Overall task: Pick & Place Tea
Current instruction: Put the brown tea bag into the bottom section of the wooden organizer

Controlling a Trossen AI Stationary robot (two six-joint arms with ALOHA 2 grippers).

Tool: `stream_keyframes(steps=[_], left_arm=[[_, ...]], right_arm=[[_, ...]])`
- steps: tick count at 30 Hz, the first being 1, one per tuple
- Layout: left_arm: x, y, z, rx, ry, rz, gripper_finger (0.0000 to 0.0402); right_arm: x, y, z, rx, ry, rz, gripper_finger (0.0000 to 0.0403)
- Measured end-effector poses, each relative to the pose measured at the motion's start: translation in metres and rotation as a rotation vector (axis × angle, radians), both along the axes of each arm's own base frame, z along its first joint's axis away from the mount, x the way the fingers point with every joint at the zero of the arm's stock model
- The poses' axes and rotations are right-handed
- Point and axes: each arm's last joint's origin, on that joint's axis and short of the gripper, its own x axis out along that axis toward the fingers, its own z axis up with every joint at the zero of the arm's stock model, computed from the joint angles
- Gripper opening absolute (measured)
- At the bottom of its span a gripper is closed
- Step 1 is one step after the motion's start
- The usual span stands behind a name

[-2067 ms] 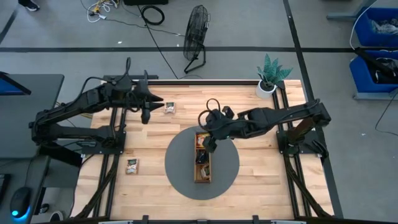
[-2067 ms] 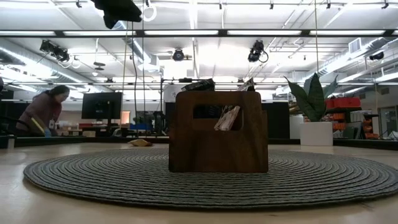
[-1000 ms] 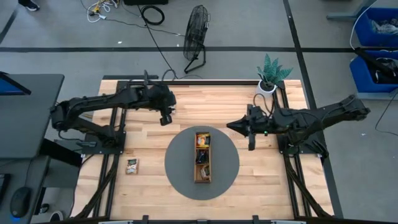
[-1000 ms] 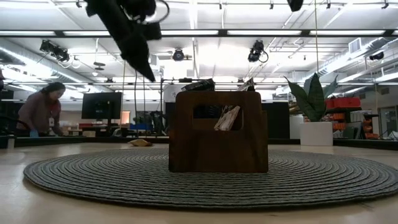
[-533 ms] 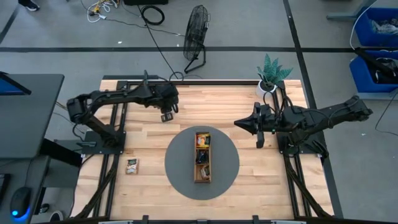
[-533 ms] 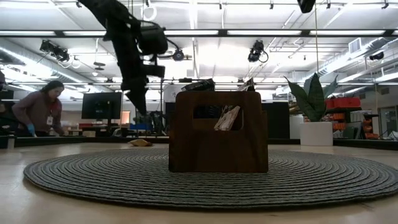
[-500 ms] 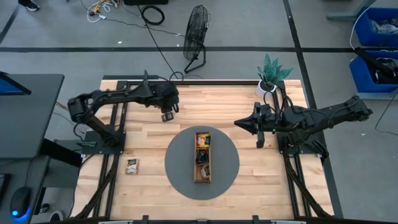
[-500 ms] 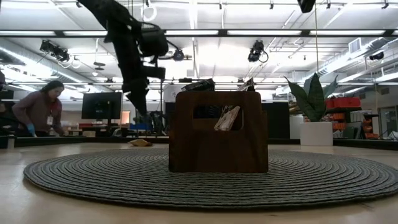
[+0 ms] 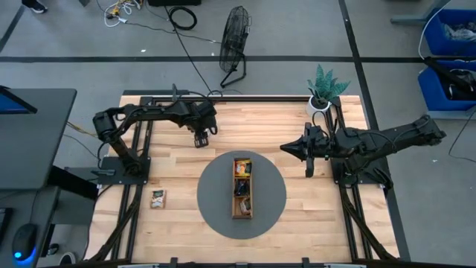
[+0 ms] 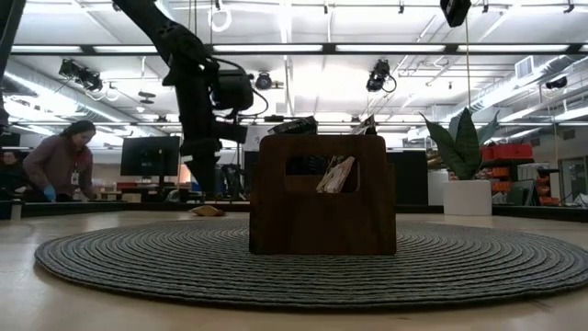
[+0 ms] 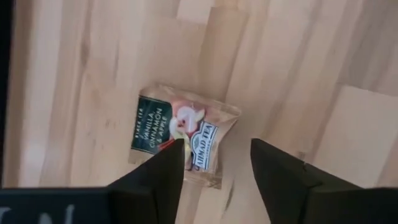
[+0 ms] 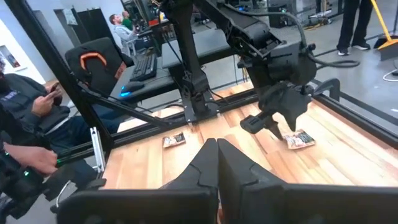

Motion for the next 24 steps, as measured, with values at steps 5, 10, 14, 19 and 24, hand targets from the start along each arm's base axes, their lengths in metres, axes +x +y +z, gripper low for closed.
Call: stream_keyframes(steps=[5, 10, 14, 19, 24], left_arm=[[0.002, 0.001, -0.014, -0.015, 0.052, -0.029, 0.0197], [0.004, 0.002, -0.024, -0.032, 0.084, -0.049, 0.0189], [0.005, 0.003, -0.025, -0.029, 0.08, -0.05, 0.0174], [0.003, 0.005, -0.025, 0.009, 0.103, -0.033, 0.0129], [0.002, 0.007, -0.025, 0.007, 0.1, -0.033, 0.0059]], right_arm=[[0.0, -0.004, -0.001, -0.003, 0.011, -0.026, 0.0], [0.001, -0.007, -0.002, -0.002, 0.023, -0.042, 0.0], [0.001, -0.009, -0.002, -0.001, 0.025, -0.052, 0.0], [0.001, -0.012, -0.003, 0.001, 0.027, -0.073, 0.0], [0.002, -0.015, -0.003, 0.002, 0.027, -0.084, 0.0008]])
